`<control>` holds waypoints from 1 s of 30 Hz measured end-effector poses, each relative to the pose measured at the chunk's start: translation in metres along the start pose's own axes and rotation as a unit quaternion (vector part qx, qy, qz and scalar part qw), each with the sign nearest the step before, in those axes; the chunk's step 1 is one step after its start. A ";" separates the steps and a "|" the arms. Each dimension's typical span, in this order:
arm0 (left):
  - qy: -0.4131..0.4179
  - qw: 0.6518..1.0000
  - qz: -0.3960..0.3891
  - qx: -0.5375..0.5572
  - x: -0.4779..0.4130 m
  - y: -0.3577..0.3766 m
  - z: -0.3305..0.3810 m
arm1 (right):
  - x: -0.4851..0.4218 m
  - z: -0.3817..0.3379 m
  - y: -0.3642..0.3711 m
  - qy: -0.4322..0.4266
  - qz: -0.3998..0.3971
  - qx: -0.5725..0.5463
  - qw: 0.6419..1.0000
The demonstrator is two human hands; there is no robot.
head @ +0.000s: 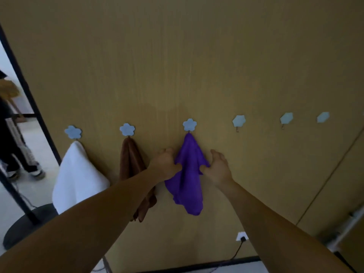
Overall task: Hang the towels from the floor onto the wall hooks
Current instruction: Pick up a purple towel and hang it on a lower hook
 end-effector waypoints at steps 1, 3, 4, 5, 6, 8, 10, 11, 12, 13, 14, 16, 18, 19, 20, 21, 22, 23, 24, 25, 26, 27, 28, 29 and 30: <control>0.009 1.000 0.002 0.004 0.006 0.001 0.001 | 0.011 0.003 -0.003 0.010 0.004 0.009 1.000; 0.028 1.000 0.005 0.003 0.022 0.004 0.003 | 0.038 0.011 -0.006 0.032 0.009 0.022 0.999; 0.039 0.999 0.001 -0.001 0.031 0.007 0.005 | 0.053 0.014 -0.006 0.043 0.011 0.028 0.999; 0.049 0.999 -0.006 -0.003 0.041 0.012 0.007 | 0.070 0.018 -0.006 0.057 0.014 0.035 0.998; 0.059 0.998 -0.013 -0.005 0.052 0.018 0.009 | 0.086 0.023 -0.005 0.071 0.016 0.042 0.997; 0.073 0.997 -0.033 -0.011 0.076 0.034 0.015 | 0.123 0.034 -0.003 0.102 0.019 0.045 0.994; 0.085 0.994 -0.075 -0.009 0.103 0.060 0.025 | 0.164 0.052 0.000 0.138 0.013 0.046 0.989; 0.098 0.989 -0.106 -0.010 0.119 0.077 0.033 | 0.187 0.063 0.001 0.157 0.005 0.052 0.986; 0.117 0.983 -0.142 -0.015 0.136 0.095 0.042 | 0.211 0.076 0.000 0.178 -0.005 0.060 0.982; 0.137 0.974 -0.181 -0.023 0.154 0.114 0.053 | 0.234 0.089 -0.002 0.197 -0.014 0.066 0.978; 0.154 0.963 -0.219 -0.027 0.173 0.132 0.063 | 0.258 0.103 -0.005 0.215 -0.020 0.070 0.974; 0.183 0.941 -0.282 -0.026 0.211 0.163 0.084 | 0.304 0.132 -0.018 0.257 -0.021 0.081 0.963; 0.208 0.922 -0.325 -0.015 0.245 0.190 0.107 | 0.350 0.161 -0.032 0.298 -0.021 0.078 0.951; 0.219 0.913 -0.345 -0.015 0.262 0.204 0.118 | 0.372 0.173 -0.038 0.314 -0.023 0.073 0.946; 0.231 0.901 -0.366 -0.020 0.279 0.218 0.129 | 0.394 0.186 -0.043 0.330 -0.026 0.068 0.941; 0.242 0.888 -0.389 -0.024 0.297 0.234 0.141 | 0.416 0.197 -0.048 0.346 -0.029 0.062 0.936; 0.253 0.875 -0.412 -0.027 0.316 0.249 0.152 | 0.439 0.209 -0.051 0.361 -0.030 0.054 0.930; 0.262 0.862 -0.433 -0.030 0.334 0.263 0.164 | 0.462 0.220 -0.054 0.374 -0.029 0.048 0.926; 0.273 0.851 -0.448 -0.036 0.353 0.277 0.177 | 0.485 0.230 -0.057 0.385 -0.028 0.044 0.921; 0.283 0.841 -0.460 -0.041 0.372 0.290 0.190 | 0.508 0.241 -0.061 0.394 -0.025 0.041 0.918; 0.293 0.833 -0.467 -0.046 0.391 0.303 0.204 | 0.531 0.253 -0.064 0.405 -0.021 0.040 0.913; 0.303 0.826 -0.472 -0.051 0.410 0.315 0.218 | 0.555 0.265 -0.068 0.416 -0.016 0.038 0.908; 0.309 0.820 -0.478 -0.055 0.430 0.328 0.230 | 0.578 0.278 -0.073 0.429 -0.012 0.033 0.903; 0.311 0.814 -0.487 -0.058 0.451 0.341 0.242 | 0.602 0.292 -0.077 0.442 -0.008 0.024 0.897; 0.314 0.807 -0.497 -0.063 0.473 0.355 0.251 | 0.627 0.306 -0.080 0.458 -0.006 0.011 0.889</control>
Point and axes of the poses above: each hand's wrist, its own x-axis away from the middle knuckle, its own y-axis out of the palm, z = x × y, the point moved 10 cm from there along -x, towards the middle knuckle, and after that the axes turned 2 degrees about -x, right-handed, at the moved point
